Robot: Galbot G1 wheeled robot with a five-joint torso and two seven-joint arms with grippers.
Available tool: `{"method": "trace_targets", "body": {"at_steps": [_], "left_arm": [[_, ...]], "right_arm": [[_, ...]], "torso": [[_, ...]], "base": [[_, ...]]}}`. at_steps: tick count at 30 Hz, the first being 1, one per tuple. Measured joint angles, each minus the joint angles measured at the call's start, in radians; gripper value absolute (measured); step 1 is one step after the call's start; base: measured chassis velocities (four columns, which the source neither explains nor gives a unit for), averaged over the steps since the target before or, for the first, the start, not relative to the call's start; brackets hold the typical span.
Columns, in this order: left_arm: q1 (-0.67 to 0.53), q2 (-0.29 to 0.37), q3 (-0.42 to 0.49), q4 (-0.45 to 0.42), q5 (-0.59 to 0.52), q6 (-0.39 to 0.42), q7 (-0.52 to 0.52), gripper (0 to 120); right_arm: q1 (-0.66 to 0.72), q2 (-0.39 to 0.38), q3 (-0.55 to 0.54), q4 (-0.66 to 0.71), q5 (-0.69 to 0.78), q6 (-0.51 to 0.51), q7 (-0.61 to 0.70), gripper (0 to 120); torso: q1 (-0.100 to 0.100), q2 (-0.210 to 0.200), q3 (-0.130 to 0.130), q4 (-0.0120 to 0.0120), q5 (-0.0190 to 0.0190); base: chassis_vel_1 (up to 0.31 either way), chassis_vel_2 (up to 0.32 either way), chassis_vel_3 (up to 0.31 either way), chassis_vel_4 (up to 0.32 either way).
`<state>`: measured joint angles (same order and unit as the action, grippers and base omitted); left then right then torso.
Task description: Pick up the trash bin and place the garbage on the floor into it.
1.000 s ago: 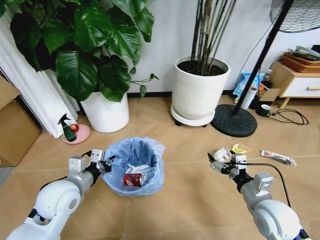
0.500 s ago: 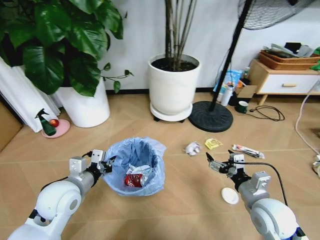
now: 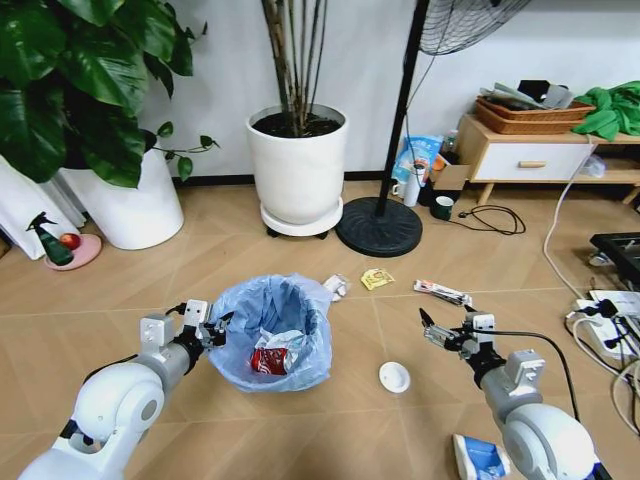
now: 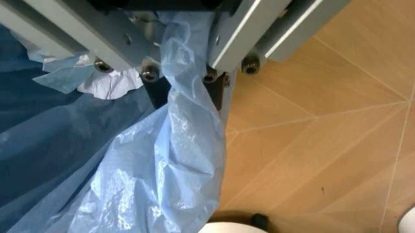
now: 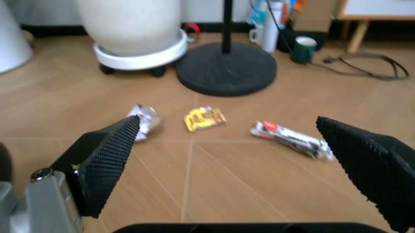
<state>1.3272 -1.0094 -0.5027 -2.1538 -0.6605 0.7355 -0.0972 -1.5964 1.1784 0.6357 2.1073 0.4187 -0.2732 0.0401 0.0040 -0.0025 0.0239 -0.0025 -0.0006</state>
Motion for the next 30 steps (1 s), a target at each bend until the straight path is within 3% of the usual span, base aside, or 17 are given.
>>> {"method": "trace_targets", "body": {"at_steps": [9,16,20,30], "left_arm": [[0.011,-0.010,-0.008,-0.007,0.007,0.000,0.001,0],[0.025,-0.026,-0.011,-0.011,0.027,0.000,0.009,0],[0.028,-0.037,-0.007,-0.007,0.044,0.000,0.020,0],[0.039,-0.050,-0.007,0.000,0.066,0.000,0.039,0]], "right_arm": [[-0.123,0.062,0.095,-0.015,-0.020,0.011,-0.009,100],[-0.219,0.085,0.195,-0.022,-0.023,0.080,-0.066,100],[-0.313,0.092,0.278,-0.085,-0.010,0.194,-0.205,100],[-0.369,0.081,0.335,-0.315,-0.071,0.427,-0.396,100]], "torso": [[0.000,0.000,0.000,0.0004,-0.0007],[0.000,0.000,0.000,0.0003,0.0000],[0.000,0.000,0.000,0.0003,-0.0003],[0.000,0.000,0.000,0.0003,-0.0002]], "base": [[0.045,0.082,-0.025,-0.045],[0.000,0.000,0.000,0.000],[0.000,0.000,0.000,0.000],[0.000,0.000,0.000,0.000]]}}
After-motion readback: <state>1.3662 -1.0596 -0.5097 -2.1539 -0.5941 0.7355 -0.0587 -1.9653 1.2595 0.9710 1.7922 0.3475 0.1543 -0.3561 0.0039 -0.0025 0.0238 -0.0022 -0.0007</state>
